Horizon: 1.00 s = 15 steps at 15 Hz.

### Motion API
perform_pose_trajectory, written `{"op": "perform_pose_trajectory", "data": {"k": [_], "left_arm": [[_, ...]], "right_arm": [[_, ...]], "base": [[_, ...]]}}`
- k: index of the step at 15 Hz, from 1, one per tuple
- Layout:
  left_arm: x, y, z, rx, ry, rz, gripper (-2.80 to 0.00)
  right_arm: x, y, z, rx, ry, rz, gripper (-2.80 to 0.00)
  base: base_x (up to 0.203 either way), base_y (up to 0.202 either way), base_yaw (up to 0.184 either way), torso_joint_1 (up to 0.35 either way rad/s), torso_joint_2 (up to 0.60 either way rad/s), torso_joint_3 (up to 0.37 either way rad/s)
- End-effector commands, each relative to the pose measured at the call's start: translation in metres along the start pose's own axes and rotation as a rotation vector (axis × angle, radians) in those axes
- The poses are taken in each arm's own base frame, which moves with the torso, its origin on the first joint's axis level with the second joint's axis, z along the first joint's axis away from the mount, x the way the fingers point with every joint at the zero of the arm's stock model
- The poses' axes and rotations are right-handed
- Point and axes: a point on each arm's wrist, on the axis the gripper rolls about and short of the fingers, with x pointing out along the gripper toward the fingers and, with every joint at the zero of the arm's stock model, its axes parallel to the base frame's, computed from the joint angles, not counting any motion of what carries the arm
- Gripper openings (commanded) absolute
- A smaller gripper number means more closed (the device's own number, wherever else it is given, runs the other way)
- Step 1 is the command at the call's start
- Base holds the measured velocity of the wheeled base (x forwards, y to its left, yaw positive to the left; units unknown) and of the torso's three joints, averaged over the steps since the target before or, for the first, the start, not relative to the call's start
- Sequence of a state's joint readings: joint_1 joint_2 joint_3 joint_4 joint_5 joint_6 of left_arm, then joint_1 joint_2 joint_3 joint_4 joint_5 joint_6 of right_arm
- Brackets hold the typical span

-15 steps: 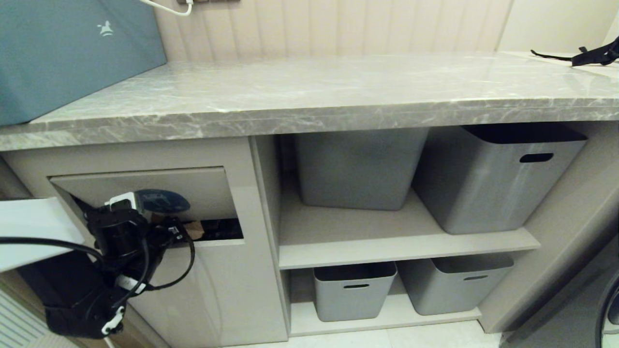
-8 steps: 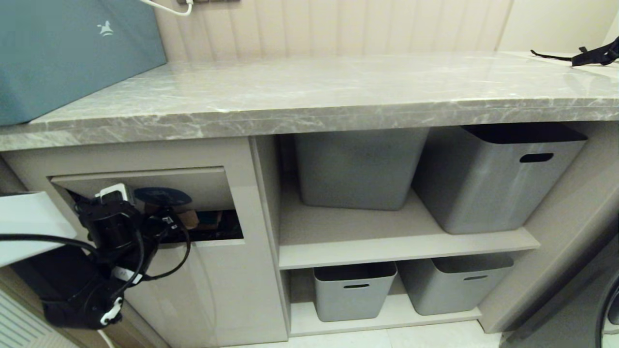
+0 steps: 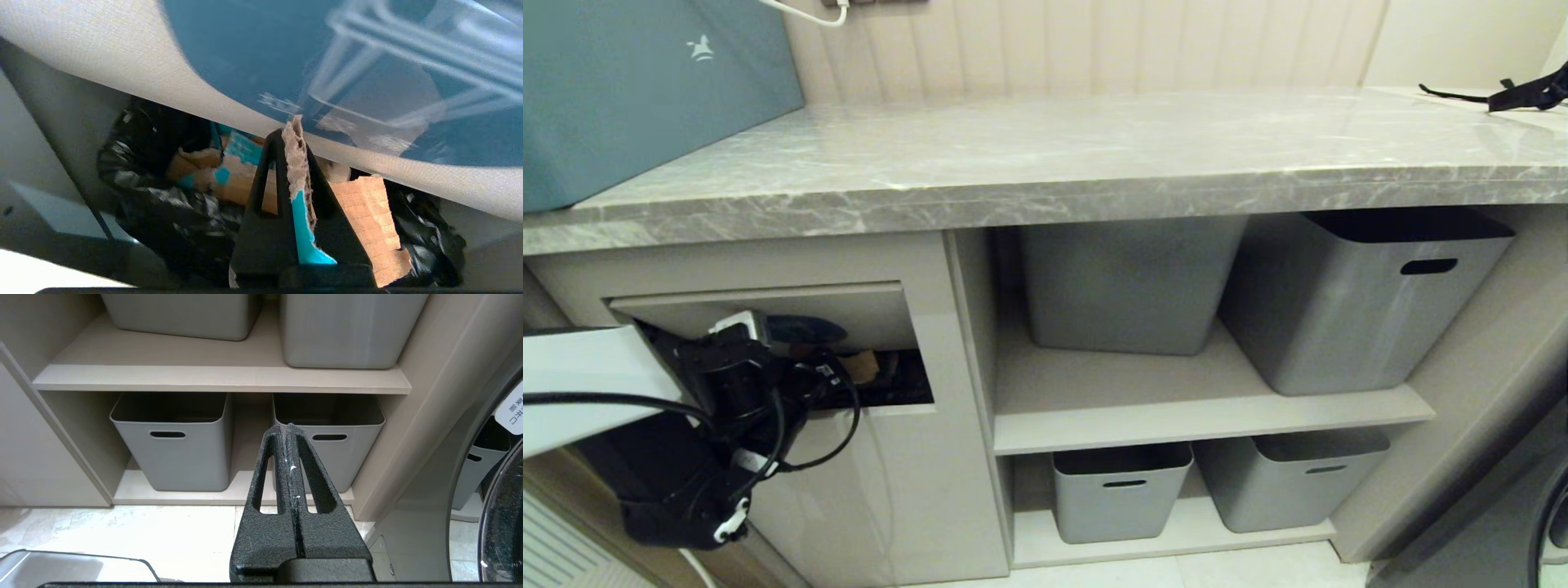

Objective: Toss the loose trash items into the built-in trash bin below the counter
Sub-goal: Put the garbage in the trash can

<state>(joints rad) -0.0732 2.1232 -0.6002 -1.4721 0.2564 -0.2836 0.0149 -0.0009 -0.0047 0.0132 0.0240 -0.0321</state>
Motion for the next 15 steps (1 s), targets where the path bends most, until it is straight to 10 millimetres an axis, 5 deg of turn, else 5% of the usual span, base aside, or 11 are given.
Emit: {"op": "perform_pose_trajectory", "data": {"k": [1,11,15], "left_arm": [[0.001,0.0,0.001,-0.002,-0.01,-0.006,-2.8],[0.013,-0.011,0.006,-0.021,-0.035,-0.121,-2.8],[0.016,-0.015,-0.01,-0.051,-0.016,-0.054,-2.8]], "right_arm": [[0.0,0.0,0.0,0.0,0.001,0.001,-2.8],[0.0,0.0,0.0,0.0,0.002,0.001,-2.8],[0.0,0.0,0.0,0.0,0.0,0.001,-2.8]], "base": [[0.0,0.0,0.0,0.0,0.0,0.0],[0.0,0.0,0.0,0.0,0.0,0.0],[0.0,0.0,0.0,0.0,0.0,0.0]]}}
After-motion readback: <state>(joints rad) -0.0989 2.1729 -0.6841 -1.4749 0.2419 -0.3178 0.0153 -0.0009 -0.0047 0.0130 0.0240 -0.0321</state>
